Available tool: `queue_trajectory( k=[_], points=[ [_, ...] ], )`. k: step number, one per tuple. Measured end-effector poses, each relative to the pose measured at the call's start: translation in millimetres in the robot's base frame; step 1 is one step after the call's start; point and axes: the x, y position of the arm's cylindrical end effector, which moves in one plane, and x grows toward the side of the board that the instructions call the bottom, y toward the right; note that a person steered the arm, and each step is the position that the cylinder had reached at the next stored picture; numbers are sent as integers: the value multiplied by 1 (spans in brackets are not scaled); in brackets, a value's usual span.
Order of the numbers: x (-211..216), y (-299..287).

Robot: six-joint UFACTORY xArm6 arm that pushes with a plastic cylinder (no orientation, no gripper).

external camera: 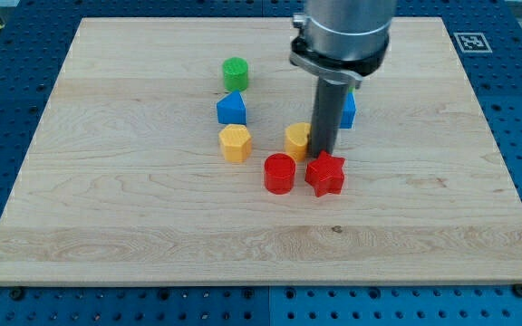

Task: Move the yellow heart towards top center of the board

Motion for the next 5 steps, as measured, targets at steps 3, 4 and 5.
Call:
queue_trajectory(
  k=[3,4,5],
  points=[
    [23,1],
    [31,-3],
    [8,-22]
  ],
)
